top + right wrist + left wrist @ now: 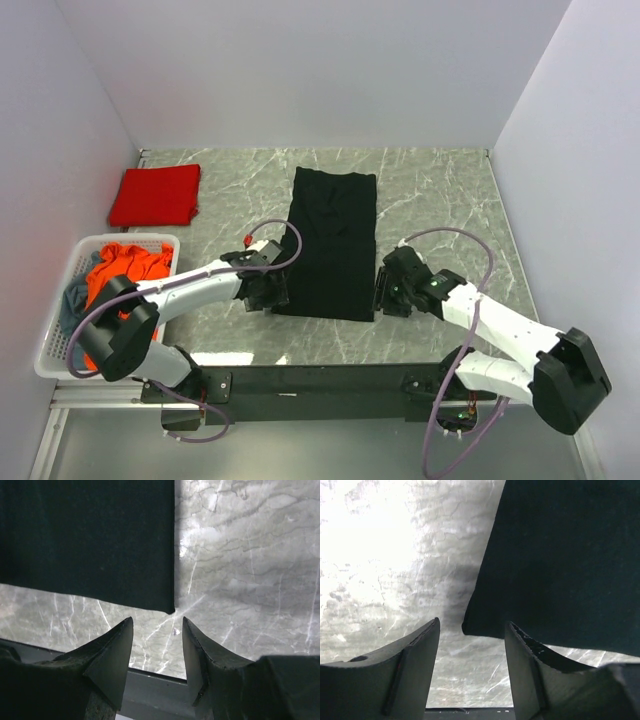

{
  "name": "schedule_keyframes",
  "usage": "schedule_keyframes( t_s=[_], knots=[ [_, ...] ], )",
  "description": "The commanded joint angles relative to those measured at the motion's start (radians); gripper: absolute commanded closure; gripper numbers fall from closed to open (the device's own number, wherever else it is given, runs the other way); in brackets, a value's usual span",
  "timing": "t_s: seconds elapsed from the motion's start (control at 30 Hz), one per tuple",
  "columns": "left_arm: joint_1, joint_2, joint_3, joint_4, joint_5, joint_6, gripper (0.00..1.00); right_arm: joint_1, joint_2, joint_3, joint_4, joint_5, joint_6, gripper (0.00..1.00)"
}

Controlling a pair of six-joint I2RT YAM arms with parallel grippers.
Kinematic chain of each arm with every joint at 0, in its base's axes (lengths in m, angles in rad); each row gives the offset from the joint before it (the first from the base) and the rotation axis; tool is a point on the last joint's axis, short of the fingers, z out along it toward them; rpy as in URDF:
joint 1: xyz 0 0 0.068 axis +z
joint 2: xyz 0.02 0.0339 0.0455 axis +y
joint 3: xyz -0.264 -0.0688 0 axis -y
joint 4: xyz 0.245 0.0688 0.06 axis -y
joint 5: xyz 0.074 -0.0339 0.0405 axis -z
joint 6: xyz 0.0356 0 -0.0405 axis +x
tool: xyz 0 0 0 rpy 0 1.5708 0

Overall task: Fold and stack the t-shirts
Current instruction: Fold the tshirt

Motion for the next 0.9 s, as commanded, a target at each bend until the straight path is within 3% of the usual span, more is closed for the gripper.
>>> schedule_keyframes(
  t_s=[0.0, 0.3, 0.63, 0.87],
  knots=[
    [-0.005, 0.029, 0.029, -0.014, -0.035, 0.025, 0.41, 0.034, 0.041, 0.049, -0.012, 0.062, 0.037, 0.49],
    [-0.018, 0.101, -0.005, 0.005, -0.016, 0.028, 0.52, 0.1, 0.162, 0.093, -0.022, 0.108, 0.074, 0.49],
    [-0.038, 0.147, -0.03, 0.021, -0.004, 0.023, 0.88, 0.16, 0.285, 0.139, -0.044, 0.143, 0.088, 0.5],
    [-0.046, 0.15, -0.045, 0.018, 0.007, 0.014, 0.99, 0.197, 0.381, 0.151, -0.085, 0.189, 0.106, 0.51]
  ],
)
